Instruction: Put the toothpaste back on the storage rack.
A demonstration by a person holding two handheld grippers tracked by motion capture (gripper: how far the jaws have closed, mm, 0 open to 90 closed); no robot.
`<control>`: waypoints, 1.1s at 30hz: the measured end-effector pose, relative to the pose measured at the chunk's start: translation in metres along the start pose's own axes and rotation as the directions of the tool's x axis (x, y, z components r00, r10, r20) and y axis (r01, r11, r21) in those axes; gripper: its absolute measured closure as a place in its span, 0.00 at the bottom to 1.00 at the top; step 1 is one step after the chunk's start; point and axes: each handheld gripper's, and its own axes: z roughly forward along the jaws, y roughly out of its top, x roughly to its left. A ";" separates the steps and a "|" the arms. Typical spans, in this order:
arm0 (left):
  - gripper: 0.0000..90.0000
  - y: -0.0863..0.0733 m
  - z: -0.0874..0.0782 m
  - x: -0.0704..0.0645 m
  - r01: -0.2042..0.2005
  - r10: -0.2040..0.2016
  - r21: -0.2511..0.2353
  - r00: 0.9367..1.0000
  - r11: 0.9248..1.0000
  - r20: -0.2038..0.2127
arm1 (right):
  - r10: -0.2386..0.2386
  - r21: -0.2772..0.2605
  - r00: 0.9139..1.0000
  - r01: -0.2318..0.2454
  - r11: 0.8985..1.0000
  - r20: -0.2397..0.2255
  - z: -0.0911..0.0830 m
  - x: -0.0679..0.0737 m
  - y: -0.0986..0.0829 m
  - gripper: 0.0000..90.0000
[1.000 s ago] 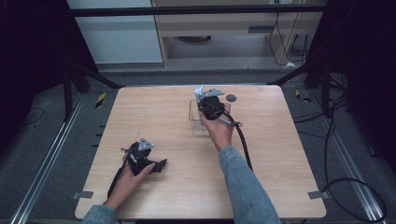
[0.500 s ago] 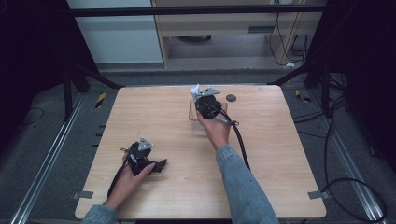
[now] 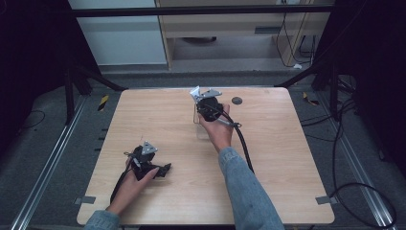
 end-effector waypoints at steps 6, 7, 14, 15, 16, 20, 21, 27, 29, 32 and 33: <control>0.00 0.000 0.000 0.000 0.000 0.000 0.000 1.000 1.000 0.000 | -0.011 -0.001 1.000 0.011 1.000 -0.001 0.002 0.003 0.001 0.85; 0.00 0.000 0.000 0.000 0.000 0.000 0.000 1.000 1.000 0.000 | -0.011 -0.001 1.000 0.011 1.000 -0.002 0.002 0.003 0.001 0.85; 0.00 0.000 0.000 0.000 0.000 0.000 0.000 1.000 1.000 0.000 | 0.002 -0.003 1.000 -0.002 1.000 -0.011 0.002 0.001 0.000 0.84; 0.00 0.000 0.000 0.000 0.000 0.000 0.000 1.000 1.000 0.000 | 0.003 -0.003 1.000 -0.003 1.000 -0.012 0.002 0.001 0.000 0.84; 0.00 0.000 0.000 0.000 0.000 0.000 0.000 1.000 1.000 0.000 | 0.002 -0.003 1.000 -0.002 1.000 -0.012 0.002 0.001 0.000 0.84; 0.00 0.000 0.000 0.000 0.000 0.000 0.000 1.000 1.000 0.000 | 0.003 -0.002 1.000 -0.003 1.000 -0.012 0.002 0.001 0.000 0.84; 0.00 0.000 0.000 0.000 0.000 0.000 0.000 1.000 1.000 0.000 | 0.004 -0.002 1.000 -0.004 1.000 -0.013 0.002 0.001 0.000 0.84; 0.00 0.000 0.000 0.000 0.000 0.000 0.000 1.000 1.000 0.000 | 0.011 -0.001 1.000 -0.011 1.000 -0.018 0.002 0.000 0.000 0.83; 0.00 0.000 0.000 0.000 0.000 0.000 0.000 1.000 1.000 0.000 | 0.016 -0.001 1.000 -0.016 1.000 -0.021 0.002 0.000 0.000 0.82; 0.00 0.000 0.000 0.000 0.000 0.000 0.000 1.000 1.000 0.000 | 0.022 -0.001 0.999 -0.022 1.000 -0.027 0.002 0.000 0.000 0.82; 0.00 0.000 0.000 0.000 0.000 0.000 0.000 1.000 1.000 0.000 | 0.025 -0.002 0.999 -0.025 1.000 -0.029 0.001 0.000 0.000 0.82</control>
